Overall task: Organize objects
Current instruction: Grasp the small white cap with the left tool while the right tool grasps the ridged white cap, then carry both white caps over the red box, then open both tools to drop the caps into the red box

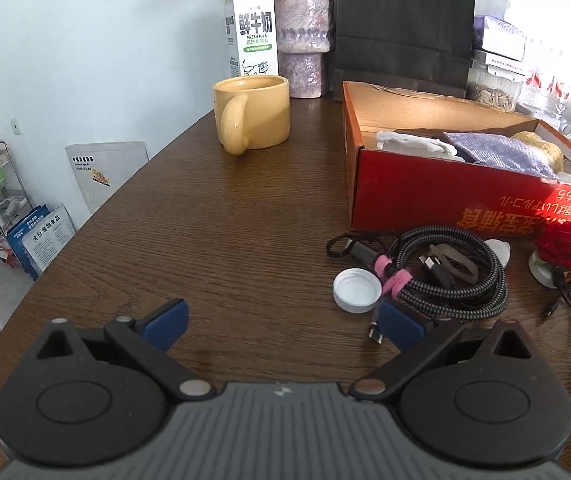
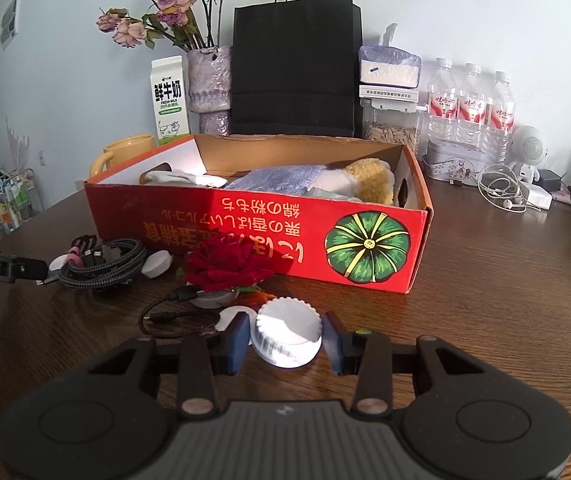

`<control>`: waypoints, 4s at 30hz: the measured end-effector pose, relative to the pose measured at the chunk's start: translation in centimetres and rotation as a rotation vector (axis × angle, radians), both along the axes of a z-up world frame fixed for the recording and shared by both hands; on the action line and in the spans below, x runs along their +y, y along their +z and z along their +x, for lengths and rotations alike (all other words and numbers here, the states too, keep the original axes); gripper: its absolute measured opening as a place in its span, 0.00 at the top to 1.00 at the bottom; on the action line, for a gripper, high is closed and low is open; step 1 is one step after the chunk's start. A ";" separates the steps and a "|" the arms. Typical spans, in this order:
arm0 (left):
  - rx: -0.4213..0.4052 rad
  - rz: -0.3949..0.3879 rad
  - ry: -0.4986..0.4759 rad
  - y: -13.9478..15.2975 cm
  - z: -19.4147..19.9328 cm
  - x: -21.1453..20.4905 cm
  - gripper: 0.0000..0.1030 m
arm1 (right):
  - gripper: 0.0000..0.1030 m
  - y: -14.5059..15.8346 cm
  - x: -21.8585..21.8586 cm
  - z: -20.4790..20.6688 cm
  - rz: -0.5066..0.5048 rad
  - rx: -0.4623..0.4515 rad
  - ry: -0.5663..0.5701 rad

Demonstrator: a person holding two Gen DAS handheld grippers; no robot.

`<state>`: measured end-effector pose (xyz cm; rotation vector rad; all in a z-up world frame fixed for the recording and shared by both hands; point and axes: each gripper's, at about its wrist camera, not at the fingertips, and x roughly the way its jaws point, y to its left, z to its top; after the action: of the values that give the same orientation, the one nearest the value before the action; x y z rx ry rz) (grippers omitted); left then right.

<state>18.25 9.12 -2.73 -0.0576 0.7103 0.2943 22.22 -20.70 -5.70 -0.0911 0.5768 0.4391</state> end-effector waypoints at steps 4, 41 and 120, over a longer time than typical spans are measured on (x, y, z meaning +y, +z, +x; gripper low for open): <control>0.010 0.011 0.005 -0.3 0.3 0.2 0.00 | 0.63 0.0 0.0 0.0 -0.001 0.002 -0.004; -0.047 -0.024 -0.108 0.4 -0.8 -0.8 0.71 | 0.63 -0.2 0.1 -0.1 0.005 0.016 -0.002; -0.249 -0.029 -0.167 6.4 14.9 -7.4 0.00 | 0.00 5.0 6.5 13.6 0.008 -0.143 0.014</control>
<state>33.19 1.73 3.67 -0.0612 0.4691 0.1136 35.79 -14.21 -0.74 -0.1181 0.4336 0.4445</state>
